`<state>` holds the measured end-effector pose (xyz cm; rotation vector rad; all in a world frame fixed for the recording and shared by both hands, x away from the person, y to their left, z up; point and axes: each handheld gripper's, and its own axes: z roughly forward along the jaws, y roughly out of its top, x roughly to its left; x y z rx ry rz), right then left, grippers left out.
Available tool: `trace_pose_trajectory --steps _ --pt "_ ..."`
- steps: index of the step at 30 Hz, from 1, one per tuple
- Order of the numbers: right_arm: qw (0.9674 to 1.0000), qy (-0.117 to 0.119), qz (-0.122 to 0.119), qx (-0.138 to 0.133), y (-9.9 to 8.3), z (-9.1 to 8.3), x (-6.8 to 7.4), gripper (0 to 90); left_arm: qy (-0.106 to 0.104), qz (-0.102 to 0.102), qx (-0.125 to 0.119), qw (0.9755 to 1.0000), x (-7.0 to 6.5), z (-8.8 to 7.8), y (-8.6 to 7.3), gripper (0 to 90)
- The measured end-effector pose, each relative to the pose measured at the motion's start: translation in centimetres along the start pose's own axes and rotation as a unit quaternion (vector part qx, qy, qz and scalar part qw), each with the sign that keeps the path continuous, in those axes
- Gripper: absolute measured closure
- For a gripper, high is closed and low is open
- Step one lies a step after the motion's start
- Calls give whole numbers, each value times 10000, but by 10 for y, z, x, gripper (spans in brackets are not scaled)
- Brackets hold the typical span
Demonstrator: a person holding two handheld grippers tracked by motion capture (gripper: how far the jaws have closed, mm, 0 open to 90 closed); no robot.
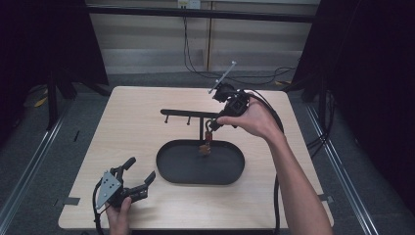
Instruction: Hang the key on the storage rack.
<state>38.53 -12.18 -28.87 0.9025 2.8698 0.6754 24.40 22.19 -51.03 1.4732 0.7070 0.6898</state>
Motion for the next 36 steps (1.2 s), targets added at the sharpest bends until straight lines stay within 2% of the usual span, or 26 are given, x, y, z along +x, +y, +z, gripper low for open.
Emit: trace_pose_trajectory --steps 3,8,11,15,17,19,22,27,35,36 --pt "9999 -71 -31 -152 -6 1 4 496 -4 12 8 10000 0 0 0 156" --pt "9983 -147 -54 -568 -18 -4 11 457 -1 0 0 10000 0 0 0 156" --pt "9966 -258 2 -782 -26 -5 15 434 -2 0 1 10000 0 0 0 156" --pt "9936 -224 62 -1104 -36 -5 19 403 -1 4 3 10000 0 0 0 156" --pt "9924 -183 80 -1214 -41 -3 20 403 -5 10 8 10000 0 0 0 156" --pt "9909 -282 76 -1315 -46 -1 22 403 -5 11 8 10000 0 0 0 156" --pt "9903 -224 68 -1369 -53 5 25 394 -4 12 8 10000 0 0 0 156" --pt "9832 -288 152 -1794 -64 8 31 393 1 -1 -3 10000 0 0 0 156" --pt "9767 -404 120 -2103 -80 14 40 404 -4 11 6 10000 0 0 0 156" --pt "9747 -407 143 -2194 -83 14 41 402 -4 11 7 10000 0 0 0 156"
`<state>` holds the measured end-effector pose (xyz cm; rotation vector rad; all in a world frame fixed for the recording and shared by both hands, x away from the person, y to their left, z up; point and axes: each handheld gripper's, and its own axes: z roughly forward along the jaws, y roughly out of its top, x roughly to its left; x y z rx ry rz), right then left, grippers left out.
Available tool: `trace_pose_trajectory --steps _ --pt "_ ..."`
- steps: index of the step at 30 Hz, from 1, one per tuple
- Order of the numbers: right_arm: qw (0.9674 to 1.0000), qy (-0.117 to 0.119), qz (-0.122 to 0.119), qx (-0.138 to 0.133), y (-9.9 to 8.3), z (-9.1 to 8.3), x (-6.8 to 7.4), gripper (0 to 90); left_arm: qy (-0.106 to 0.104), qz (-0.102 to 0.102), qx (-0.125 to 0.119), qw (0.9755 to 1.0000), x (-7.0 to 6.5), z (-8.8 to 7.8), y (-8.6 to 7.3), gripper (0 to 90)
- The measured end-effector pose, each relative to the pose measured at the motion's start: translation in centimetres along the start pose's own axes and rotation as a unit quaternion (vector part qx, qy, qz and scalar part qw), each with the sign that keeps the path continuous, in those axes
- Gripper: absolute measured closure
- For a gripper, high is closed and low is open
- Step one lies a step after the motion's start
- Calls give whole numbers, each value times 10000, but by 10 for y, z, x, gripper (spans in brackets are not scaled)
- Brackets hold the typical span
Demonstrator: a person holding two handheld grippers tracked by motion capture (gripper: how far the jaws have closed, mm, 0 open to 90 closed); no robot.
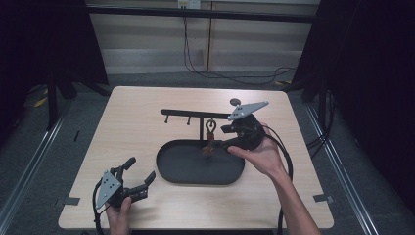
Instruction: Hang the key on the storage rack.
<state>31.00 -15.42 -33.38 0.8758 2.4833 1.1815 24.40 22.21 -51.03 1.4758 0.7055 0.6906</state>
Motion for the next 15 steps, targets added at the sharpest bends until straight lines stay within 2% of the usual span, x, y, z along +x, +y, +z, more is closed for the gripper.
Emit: trace_pose_trajectory --steps 7,10,12,14,15 --pt "9985 107 334 -432 -24 -4 2 364 -2 2 1 10000 0 0 0 156" --pt "9980 57 317 -543 -37 -1 7 357 -1 -4 -3 10000 0 0 0 156" --pt "9975 114 337 -603 -45 3 9 353 1 -7 -7 10000 0 0 0 156" --pt "9969 45 347 -708 -52 5 11 350 1 -9 -7 10000 0 0 0 156" --pt "9962 86 415 -755 -56 6 11 347 1 -8 -6 10000 0 0 0 156"
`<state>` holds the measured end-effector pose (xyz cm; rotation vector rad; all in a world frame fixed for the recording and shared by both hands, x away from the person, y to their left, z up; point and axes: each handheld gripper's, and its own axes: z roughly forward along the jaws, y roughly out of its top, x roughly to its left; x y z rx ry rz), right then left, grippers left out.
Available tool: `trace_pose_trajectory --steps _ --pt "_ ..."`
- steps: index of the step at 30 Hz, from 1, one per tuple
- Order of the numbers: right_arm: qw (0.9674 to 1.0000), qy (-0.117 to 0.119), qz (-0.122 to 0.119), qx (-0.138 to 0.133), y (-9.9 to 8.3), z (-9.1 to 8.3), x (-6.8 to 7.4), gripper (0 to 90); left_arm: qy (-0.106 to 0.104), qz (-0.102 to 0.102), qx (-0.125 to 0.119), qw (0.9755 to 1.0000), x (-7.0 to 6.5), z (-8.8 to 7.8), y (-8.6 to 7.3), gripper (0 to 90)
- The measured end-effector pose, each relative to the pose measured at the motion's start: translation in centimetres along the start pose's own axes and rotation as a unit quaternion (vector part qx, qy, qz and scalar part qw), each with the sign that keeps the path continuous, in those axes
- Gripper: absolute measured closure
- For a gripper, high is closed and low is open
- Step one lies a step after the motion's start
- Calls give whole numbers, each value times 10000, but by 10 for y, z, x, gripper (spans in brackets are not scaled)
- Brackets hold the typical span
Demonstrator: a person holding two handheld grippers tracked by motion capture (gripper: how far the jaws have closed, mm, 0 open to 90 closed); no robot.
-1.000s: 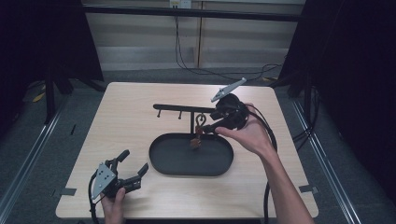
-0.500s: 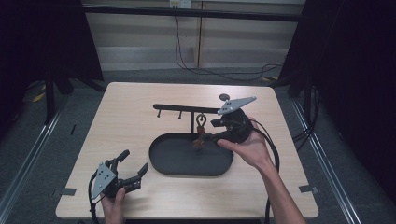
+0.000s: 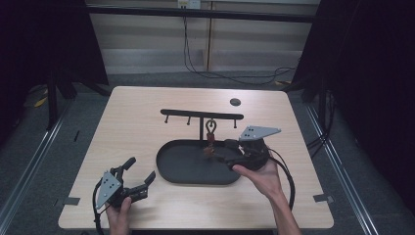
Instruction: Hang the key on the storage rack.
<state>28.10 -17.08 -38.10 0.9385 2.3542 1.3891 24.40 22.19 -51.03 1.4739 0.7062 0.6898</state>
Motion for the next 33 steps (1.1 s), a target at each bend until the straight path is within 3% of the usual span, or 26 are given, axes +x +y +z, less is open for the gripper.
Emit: trace_pose_trajectory --steps 2,6,8,9,11,14,18,20,24,26,33 --pt "9998 -5 70 -170 -9 0 0 341 -1 6 4 10000 0 0 0 156" --pt "9996 21 160 -243 -22 1 2 332 -2 8 6 10000 0 0 0 156" --pt "9987 -79 228 -452 -38 2 4 328 1 -2 -1 10000 0 0 0 156" --pt "9987 -79 228 -452 -38 2 4 328 0 -1 0 10000 0 0 0 156" --pt "9976 -70 348 -594 -54 1 1 321 -3 8 6 10000 0 0 0 156" --pt "9970 -73 420 -645 -62 0 -2 321 1 -2 -1 10000 0 0 0 156" --pt "9939 -320 549 -907 -79 -3 -7 323 -1 3 3 10000 0 0 0 156" --pt "9892 -484 653 -1217 -95 -1 -8 328 3 -9 -6 10000 0 0 0 156" --pt "9881 -692 634 -1221 -108 5 -8 326 -2 5 4 10000 0 0 0 156" --pt "9860 -873 670 -1257 -120 11 -7 317 -2 7 6 10000 0 0 0 156" --pt "9809 -990 747 -1498 -132 16 -5 318 -1 8 3 10000 0 0 0 156"
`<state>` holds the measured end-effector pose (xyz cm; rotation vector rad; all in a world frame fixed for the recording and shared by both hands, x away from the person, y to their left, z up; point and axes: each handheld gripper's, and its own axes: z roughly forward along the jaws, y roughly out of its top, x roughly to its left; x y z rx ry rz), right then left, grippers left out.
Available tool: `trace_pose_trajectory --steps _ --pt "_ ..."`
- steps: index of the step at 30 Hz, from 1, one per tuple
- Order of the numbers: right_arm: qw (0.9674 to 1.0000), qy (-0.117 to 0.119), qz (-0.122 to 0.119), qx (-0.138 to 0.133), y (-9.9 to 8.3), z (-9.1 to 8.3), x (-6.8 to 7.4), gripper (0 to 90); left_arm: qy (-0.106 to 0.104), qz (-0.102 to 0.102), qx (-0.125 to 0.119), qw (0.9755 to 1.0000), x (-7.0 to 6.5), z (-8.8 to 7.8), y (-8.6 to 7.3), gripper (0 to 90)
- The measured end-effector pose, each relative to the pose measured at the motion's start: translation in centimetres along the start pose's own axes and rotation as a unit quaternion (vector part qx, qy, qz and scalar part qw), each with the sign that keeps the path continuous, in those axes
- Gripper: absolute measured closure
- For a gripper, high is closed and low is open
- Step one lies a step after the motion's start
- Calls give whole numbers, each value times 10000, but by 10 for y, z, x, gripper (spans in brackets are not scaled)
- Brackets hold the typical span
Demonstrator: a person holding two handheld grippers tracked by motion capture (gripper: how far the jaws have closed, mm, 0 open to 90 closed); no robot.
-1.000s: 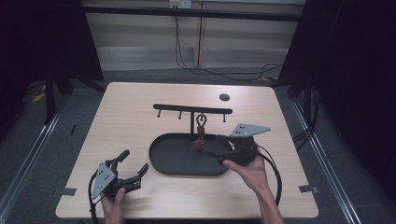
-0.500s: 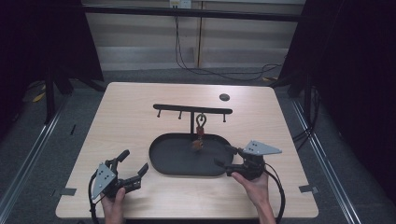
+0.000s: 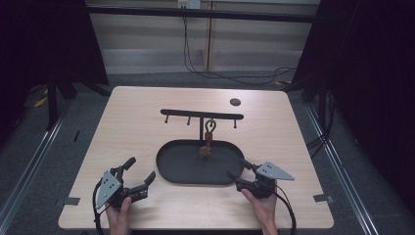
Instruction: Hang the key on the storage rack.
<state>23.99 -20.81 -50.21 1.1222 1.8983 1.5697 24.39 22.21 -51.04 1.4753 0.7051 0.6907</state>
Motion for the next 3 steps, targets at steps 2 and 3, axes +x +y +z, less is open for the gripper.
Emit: trace_pose_trajectory --steps 2,3 --pt "10000 14 50 28 -1 0 0 307 4 1 -6 10000 0 0 0 156" --pt "10000 12 67 54 -2 0 -1 302 5 -2 -7 10000 0 0 0 156"
